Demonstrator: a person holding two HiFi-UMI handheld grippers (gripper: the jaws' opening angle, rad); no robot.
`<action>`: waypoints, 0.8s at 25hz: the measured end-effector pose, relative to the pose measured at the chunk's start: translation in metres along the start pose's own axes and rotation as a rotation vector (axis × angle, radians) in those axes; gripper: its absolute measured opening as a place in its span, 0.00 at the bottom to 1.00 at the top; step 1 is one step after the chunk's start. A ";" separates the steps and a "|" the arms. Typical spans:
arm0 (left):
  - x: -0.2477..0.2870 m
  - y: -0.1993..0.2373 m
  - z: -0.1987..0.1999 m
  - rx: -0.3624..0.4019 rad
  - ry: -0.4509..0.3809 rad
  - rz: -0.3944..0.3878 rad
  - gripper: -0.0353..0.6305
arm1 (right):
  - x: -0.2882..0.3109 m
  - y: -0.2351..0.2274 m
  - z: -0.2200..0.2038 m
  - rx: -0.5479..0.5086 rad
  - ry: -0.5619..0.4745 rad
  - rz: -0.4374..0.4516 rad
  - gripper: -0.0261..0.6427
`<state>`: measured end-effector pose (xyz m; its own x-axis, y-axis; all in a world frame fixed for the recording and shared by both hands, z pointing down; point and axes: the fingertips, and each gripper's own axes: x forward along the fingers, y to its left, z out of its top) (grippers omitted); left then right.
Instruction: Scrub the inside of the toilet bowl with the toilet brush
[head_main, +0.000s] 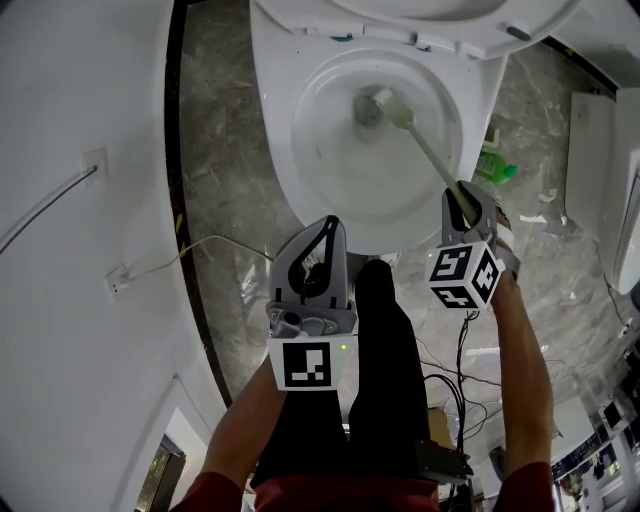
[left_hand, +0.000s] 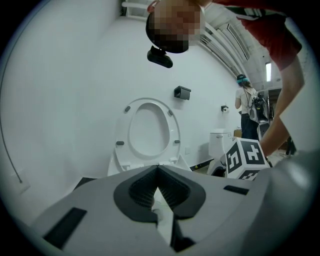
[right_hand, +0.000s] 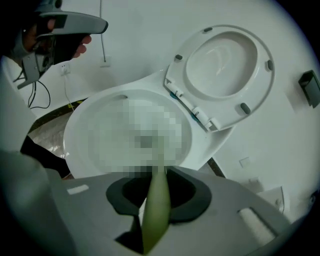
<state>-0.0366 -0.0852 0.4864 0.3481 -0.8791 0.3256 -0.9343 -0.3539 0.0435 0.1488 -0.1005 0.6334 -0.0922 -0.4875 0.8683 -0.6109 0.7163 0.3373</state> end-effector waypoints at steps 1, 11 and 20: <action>0.001 -0.001 0.000 -0.004 0.000 -0.001 0.06 | -0.001 0.004 -0.005 0.040 0.014 0.005 0.18; 0.000 -0.002 -0.005 0.007 0.025 -0.022 0.06 | -0.024 0.078 -0.036 0.502 0.125 0.098 0.18; -0.013 0.006 -0.012 0.003 0.045 -0.017 0.06 | -0.033 0.146 -0.016 1.069 0.228 0.331 0.18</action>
<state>-0.0480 -0.0724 0.4933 0.3598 -0.8580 0.3666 -0.9281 -0.3693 0.0465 0.0752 0.0282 0.6593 -0.2953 -0.1738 0.9395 -0.9499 -0.0523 -0.3082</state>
